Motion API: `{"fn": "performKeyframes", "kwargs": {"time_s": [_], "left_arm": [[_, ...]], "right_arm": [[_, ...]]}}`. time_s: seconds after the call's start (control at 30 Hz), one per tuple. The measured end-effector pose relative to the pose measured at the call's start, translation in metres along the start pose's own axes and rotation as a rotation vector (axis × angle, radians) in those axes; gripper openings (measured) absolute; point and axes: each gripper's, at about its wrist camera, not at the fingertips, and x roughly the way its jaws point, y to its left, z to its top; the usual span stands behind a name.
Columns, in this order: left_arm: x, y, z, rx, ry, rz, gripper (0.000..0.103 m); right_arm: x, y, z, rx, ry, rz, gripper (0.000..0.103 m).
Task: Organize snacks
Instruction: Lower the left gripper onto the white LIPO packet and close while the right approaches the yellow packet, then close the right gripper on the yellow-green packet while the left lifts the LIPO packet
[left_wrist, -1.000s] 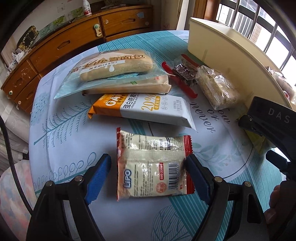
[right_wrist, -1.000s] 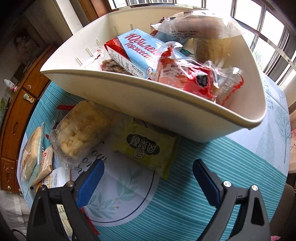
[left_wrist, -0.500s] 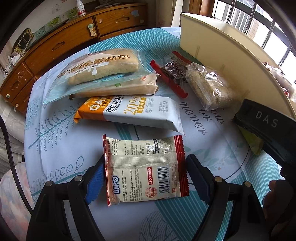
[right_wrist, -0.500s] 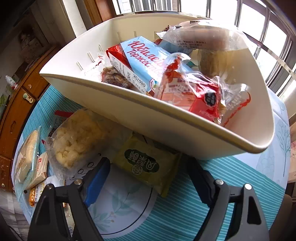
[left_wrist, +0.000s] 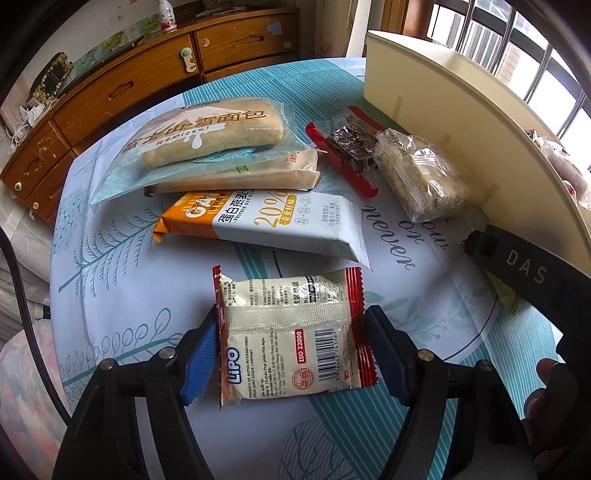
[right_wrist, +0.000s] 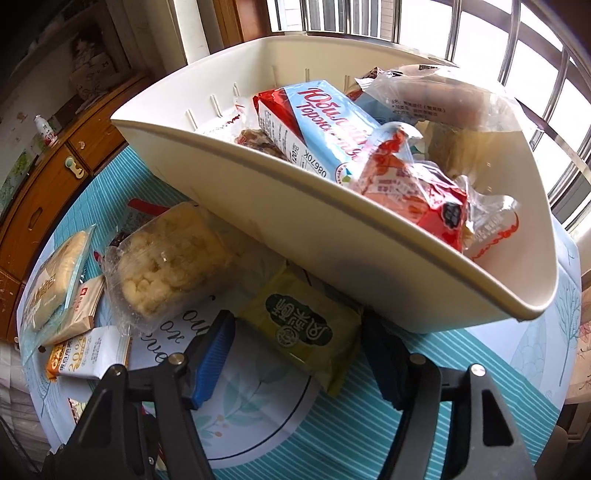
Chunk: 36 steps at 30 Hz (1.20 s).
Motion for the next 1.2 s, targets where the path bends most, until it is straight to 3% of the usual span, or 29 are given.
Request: {"fn": "performKeyframes", "kwargs": {"time_s": [0.2,0.27,0.8,1.2], "left_arm": [[-0.004,0.007,-0.003,-0.021,-0.009,-0.015,0.055],[-0.005,0.010,-0.003,-0.034,-0.011,-0.029,0.054],[-0.037,0.027,-0.027,-0.099,-0.057,-0.118,0.053],[-0.079,0.037,-0.023,-0.214,-0.134,-0.173,0.053]], "right_arm": [[-0.005,-0.006,-0.003,-0.013,0.009,0.017,0.062],[-0.008,-0.007,-0.008,-0.021,0.017,0.028,0.053],[-0.029,-0.013,-0.035,-0.066,0.042,0.122,0.050],[-0.062,-0.010,-0.035,-0.204,-0.049,0.253,0.050]]}}
